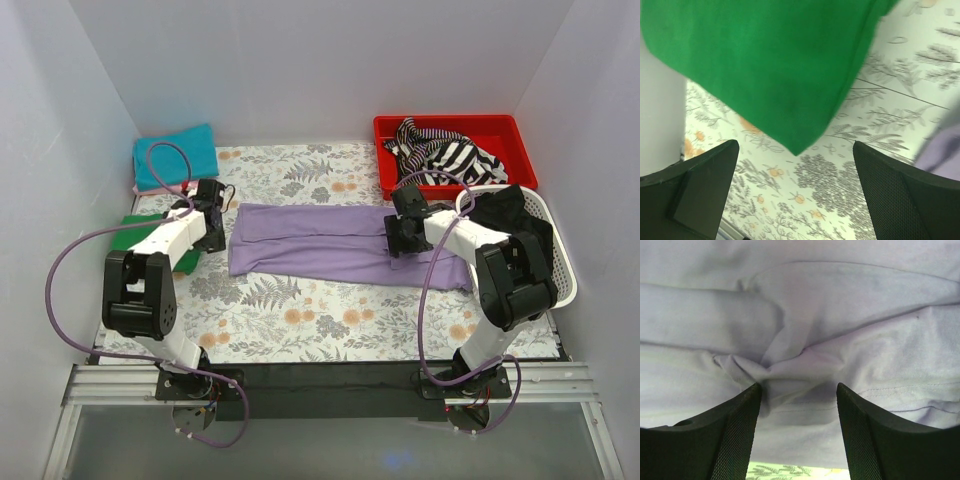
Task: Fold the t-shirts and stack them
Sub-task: Fold the tshirt
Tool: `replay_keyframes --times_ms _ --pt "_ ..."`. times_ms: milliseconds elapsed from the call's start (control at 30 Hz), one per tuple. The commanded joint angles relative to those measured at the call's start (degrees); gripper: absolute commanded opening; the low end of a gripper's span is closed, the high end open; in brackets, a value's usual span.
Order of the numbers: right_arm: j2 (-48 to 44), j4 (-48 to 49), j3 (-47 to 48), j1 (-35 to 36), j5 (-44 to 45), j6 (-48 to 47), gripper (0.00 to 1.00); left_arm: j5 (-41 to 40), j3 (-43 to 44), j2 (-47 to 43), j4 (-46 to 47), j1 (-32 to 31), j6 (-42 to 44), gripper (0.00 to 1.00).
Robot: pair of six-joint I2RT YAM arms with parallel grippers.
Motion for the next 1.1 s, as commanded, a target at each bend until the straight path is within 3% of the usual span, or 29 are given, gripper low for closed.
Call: replay_keyframes --times_ms 0,233,567,667,800,900,1067 --pt "-1.68 -3.88 4.36 0.53 -3.36 -2.48 0.67 8.60 3.96 0.23 -1.59 -1.38 -0.28 0.98" --pt "-0.27 -3.88 5.78 0.79 -4.41 -2.39 0.67 20.33 3.44 3.22 -1.24 -3.23 -3.97 0.98" --pt "0.96 -2.91 4.46 0.79 -6.08 -2.48 0.67 24.04 1.24 5.41 -0.27 -3.41 -4.67 0.98" --pt "1.23 -2.82 4.46 0.79 -6.70 -2.39 0.67 20.80 0.89 8.39 -0.54 -3.58 -4.24 0.98" --pt "0.70 -3.17 3.84 0.79 -6.70 -2.65 0.67 3.97 1.32 13.14 -1.07 -3.58 -2.93 0.98" --pt "0.09 -3.61 2.27 0.71 -5.91 -2.74 0.68 -2.58 1.76 15.61 -0.37 -3.58 -1.52 0.98" --pt "-0.27 -4.32 -0.46 0.79 -3.11 -2.56 0.68 -4.17 3.17 15.18 2.88 -3.58 1.65 0.98"
